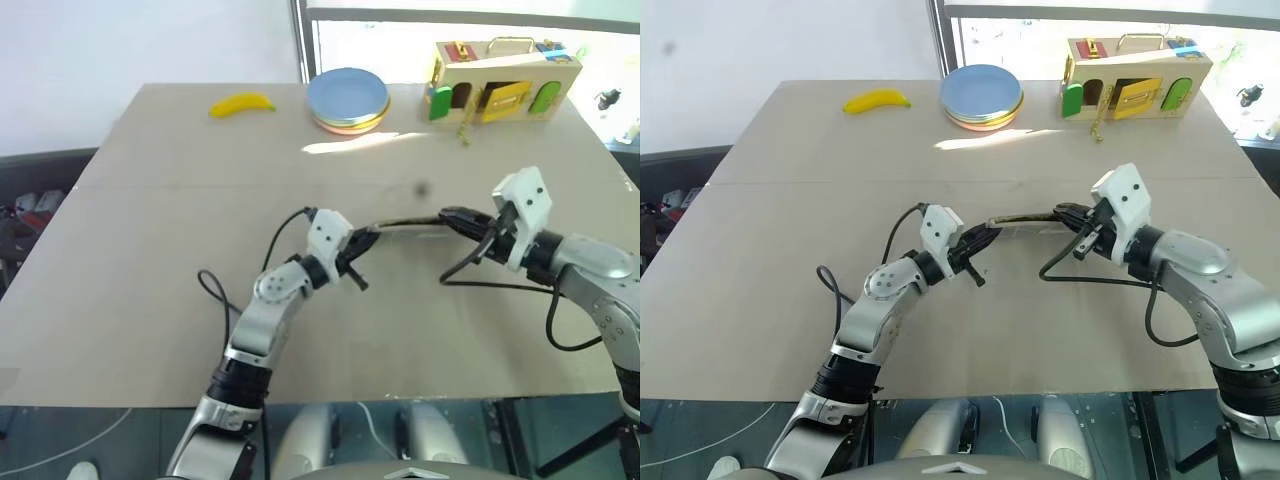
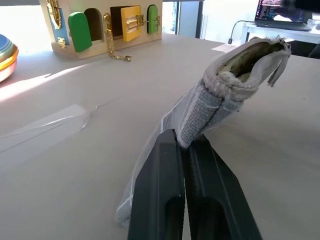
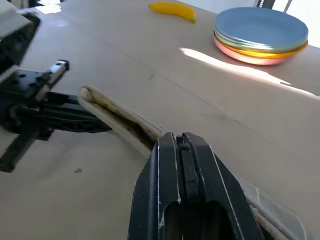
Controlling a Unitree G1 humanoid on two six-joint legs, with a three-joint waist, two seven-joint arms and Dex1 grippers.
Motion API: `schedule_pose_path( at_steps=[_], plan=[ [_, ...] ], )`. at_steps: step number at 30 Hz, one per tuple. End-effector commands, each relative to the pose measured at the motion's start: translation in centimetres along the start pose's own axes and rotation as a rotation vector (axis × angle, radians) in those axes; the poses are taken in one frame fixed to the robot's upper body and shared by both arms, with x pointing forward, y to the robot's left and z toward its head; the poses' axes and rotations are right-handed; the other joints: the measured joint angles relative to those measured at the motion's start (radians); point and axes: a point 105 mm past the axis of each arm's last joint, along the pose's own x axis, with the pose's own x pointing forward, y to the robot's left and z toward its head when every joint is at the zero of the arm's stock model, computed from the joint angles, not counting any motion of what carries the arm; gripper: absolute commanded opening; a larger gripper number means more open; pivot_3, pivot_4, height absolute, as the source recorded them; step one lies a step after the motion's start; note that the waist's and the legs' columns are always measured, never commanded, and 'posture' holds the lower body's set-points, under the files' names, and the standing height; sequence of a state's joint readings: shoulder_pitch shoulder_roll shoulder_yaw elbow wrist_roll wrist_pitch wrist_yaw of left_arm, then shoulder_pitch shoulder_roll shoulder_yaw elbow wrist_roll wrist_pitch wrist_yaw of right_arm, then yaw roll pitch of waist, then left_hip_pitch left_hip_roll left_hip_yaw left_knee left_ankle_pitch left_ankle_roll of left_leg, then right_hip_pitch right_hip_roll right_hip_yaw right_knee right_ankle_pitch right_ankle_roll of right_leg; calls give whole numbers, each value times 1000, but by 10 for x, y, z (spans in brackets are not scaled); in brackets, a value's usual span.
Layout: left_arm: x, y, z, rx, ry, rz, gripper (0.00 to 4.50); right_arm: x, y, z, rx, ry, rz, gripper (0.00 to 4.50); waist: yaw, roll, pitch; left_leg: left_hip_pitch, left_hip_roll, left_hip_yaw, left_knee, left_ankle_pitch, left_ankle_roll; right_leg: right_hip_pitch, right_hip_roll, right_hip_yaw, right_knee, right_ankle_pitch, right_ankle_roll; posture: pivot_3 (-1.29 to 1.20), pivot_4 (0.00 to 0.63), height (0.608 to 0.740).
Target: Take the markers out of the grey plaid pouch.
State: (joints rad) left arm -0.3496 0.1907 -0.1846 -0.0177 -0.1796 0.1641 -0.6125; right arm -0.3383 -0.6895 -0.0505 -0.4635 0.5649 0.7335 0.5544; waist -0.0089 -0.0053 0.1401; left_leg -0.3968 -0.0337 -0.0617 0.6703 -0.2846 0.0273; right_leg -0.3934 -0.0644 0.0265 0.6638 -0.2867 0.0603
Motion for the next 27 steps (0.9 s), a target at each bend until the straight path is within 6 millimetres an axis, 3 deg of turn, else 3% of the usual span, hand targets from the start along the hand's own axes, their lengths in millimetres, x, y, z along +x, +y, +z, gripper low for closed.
schedule_pose_path(
  at_steps=[1, 3, 10, 17, 27],
  plan=[
    [1, -10, 15, 27, -55, -30, 0, 1, -5, 2, -66, 3, -23, 105, 0, 0, 0, 0, 0, 0, 0, 0, 0, 0, 0, 0, 0, 0, 0, 0, 150, 740],
    [1, -11, 15, 25, -56, -33, 0, 1, 0, -7, -130, 53, 16, 105, 0, 0, 0, 0, 0, 0, 0, 0, 0, 0, 0, 0, 0, 0, 0, 0, 150, 740],
    [5, -11, 17, 22, -60, -25, 0, 0, 10, -12, -221, 21, 92, 105, -1, 0, 0, 0, 0, 0, 0, 0, 0, 0, 0, 0, 0, 0, 0, 0, 150, 740],
    [6, -9, 17, 15, -64, -14, 0, 4, 7, 4, -273, -104, 70, 105, 0, 0, 0, 0, 0, 0, 1, 0, 0, 0, 0, 0, 0, 0, 0, 0, 150, 740],
    [8, -10, 20, 17, -75, -16, 0, 10, 4, -22, -271, 9, 77, 105, -1, 0, 0, 0, 0, 0, 1, 0, 0, 0, 0, 0, 0, 0, 0, 0, 150, 740]
  ],
)
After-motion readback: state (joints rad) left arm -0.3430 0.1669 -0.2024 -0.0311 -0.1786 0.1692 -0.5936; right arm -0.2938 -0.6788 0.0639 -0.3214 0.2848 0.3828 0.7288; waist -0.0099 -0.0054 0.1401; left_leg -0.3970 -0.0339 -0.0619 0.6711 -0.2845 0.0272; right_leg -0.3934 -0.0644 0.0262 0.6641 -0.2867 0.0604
